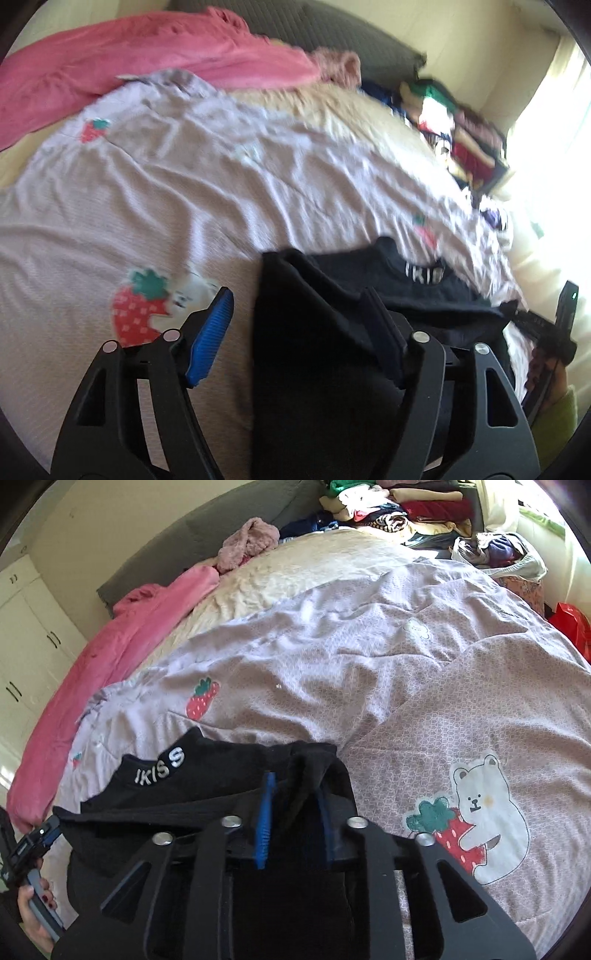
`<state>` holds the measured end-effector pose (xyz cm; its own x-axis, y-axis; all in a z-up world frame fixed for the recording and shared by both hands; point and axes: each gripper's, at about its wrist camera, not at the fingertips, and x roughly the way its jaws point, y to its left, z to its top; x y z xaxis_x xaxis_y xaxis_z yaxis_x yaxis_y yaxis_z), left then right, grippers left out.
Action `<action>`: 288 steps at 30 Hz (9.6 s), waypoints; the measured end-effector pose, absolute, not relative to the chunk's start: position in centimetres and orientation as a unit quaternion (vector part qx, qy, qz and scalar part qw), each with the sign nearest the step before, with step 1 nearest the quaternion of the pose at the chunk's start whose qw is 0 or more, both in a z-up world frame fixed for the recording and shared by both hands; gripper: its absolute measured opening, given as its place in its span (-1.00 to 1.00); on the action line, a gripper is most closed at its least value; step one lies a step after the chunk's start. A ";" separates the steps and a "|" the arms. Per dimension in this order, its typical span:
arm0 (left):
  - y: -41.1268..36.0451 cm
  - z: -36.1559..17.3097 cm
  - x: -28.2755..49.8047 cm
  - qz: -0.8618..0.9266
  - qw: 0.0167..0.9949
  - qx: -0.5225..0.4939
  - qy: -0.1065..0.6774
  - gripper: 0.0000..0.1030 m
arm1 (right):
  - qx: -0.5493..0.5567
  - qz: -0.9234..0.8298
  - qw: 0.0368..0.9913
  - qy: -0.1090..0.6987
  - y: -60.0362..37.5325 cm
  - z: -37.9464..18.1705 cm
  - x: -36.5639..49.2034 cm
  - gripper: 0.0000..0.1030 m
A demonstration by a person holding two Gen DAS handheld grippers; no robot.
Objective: Fold small clothes
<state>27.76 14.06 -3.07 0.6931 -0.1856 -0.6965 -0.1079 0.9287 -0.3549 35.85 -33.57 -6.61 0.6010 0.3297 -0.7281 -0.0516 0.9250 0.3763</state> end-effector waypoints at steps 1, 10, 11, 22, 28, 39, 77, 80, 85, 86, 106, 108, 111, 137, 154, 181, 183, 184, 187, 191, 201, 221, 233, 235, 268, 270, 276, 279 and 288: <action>14.5 -2.6 27.3 -0.009 0.907 -0.183 0.379 0.30 | 0.161 0.102 0.884 0.427 -33.7 -6.4 35.8 -0.29; 15.8 -0.9 22.9 0.031 0.930 -0.122 0.344 0.30 | 0.061 0.094 0.925 0.363 -33.4 -2.6 31.2 0.09; 15.6 -1.4 22.5 0.023 0.928 -0.121 0.351 0.30 | 0.035 0.111 0.926 0.359 -32.8 -2.4 30.2 0.09; 10.1 -5.8 22.5 -0.013 0.909 -0.081 0.409 0.30 | -0.109 0.267 0.864 0.413 -18.7 -6.0 29.7 0.05; 10.2 -5.9 21.1 -0.007 0.915 -0.072 0.397 0.34 | -0.143 0.187 0.878 0.418 -15.0 -7.4 36.3 -0.35; 10.7 -5.4 20.5 -0.018 0.920 -0.092 0.380 0.39 | -0.155 0.338 0.844 0.388 -13.2 -3.8 34.5 0.15; 7.8 -5.7 21.5 -0.032 0.900 -0.091 0.426 0.39 | -0.055 0.076 0.895 0.435 -29.4 -7.0 39.0 0.04; 7.1 -6.8 21.9 -0.024 0.895 -0.074 0.439 0.39 | -0.063 0.086 0.892 0.439 -28.3 -8.3 39.6 -0.55; 7.1 -8.8 21.5 -0.032 0.887 -0.064 0.455 0.40 | -0.054 0.072 0.893 0.441 -29.6 -8.2 40.0 -0.80; 7.1 -9.0 21.5 -0.033 0.888 -0.066 0.454 0.41 | -0.044 0.058 0.894 0.442 -30.4 -8.3 40.2 -0.80; 8.9 -3.8 17.6 -0.029 0.913 -0.069 0.401 0.72 | -0.040 0.139 0.938 0.315 -25.7 1.6 27.6 0.83; 9.4 -3.1 17.0 -0.024 0.916 -0.073 0.394 0.80 | -0.044 0.145 0.939 0.310 -24.9 2.2 26.3 0.84; 10.1 -2.0 16.3 -0.019 0.920 -0.077 0.385 0.81 | -0.055 0.148 0.941 0.300 -23.4 2.6 24.2 0.87; 14.1 1.9 16.9 0.028 0.927 -0.070 0.366 0.82 | -0.077 0.262 0.907 0.322 -13.0 0.0 16.8 0.91; 13.9 -0.6 24.2 0.009 0.912 -0.076 0.402 0.81 | -0.158 0.311 0.866 0.359 -4.6 -7.0 18.2 0.91; 13.8 -6.7 29.9 -0.076 0.841 -0.227 0.484 0.45 | -0.184 0.350 0.875 0.281 -4.4 -7.1 19.5 -0.87; 13.0 -6.7 30.0 -0.091 0.832 -0.247 0.488 0.45 | -0.166 0.353 0.879 0.276 -5.3 -6.4 19.4 -0.87; 12.5 -6.7 30.1 -0.100 0.826 -0.260 0.490 0.33 | -0.155 0.355 0.881 0.273 -5.8 -6.1 19.4 -0.87; 10.5 -6.0 30.2 -0.108 0.822 -0.265 0.491 -0.34 | -0.131 0.355 0.887 0.263 -7.2 -5.3 19.0 -0.87; 7.8 -3.4 29.9 -0.106 0.840 -0.244 0.473 -0.56 | -0.091 0.344 0.901 0.249 -10.0 -4.1 18.5 -0.87; -2.3 2.6 29.5 -0.129 0.872 -0.177 0.438 -0.58 | 0.017 0.297 0.930 0.214 -20.5 -2.2 17.3 -0.88; -8.2 -0.1 27.1 -0.151 0.887 -0.112 0.421 0.33 | 0.178 0.207 0.897 0.348 -32.7 -9.7 18.8 -0.73; -8.0 -3.9 24.2 -0.130 0.896 -0.032 0.424 0.34 | 0.247 0.187 0.873 0.376 -36.7 -4.9 23.7 0.47; -7.5 -3.8 23.6 -0.130 0.898 -0.035 0.420 0.35 | 0.239 0.179 0.864 0.406 -36.0 -5.2 26.0 0.47; -9.5 -5.4 23.1 -0.140 0.887 -0.010 0.440 0.39 | 0.095 0.161 0.907 0.377 -36.5 -4.7 25.5 -0.20; -9.4 -5.4 23.1 -0.140 0.887 -0.013 0.439 0.39 | 0.094 0.172 0.905 0.377 -36.3 -4.5 24.8 -0.17; -8.8 -4.9 22.5 -0.138 0.889 -0.017 0.436 0.39 | 0.055 0.144 0.886 0.436 -34.5 -7.7 25.0 -0.15; -8.6 -4.7 22.1 -0.138 0.889 -0.018 0.436 0.39 | 0.054 0.136 0.890 0.431 -34.3 -7.3 24.6 -0.08; -8.1 -3.8 21.4 -0.137 0.891 -0.028 0.431 0.51 | 0.046 0.129 0.921 0.364 -34.3 -2.8 20.9 0.57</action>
<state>21.40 -8.08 -3.80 0.5905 -0.2685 -0.7611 0.2206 0.9608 -0.1679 20.92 -34.32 -2.80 0.7022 0.2713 -0.6582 -0.2044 0.9625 0.1786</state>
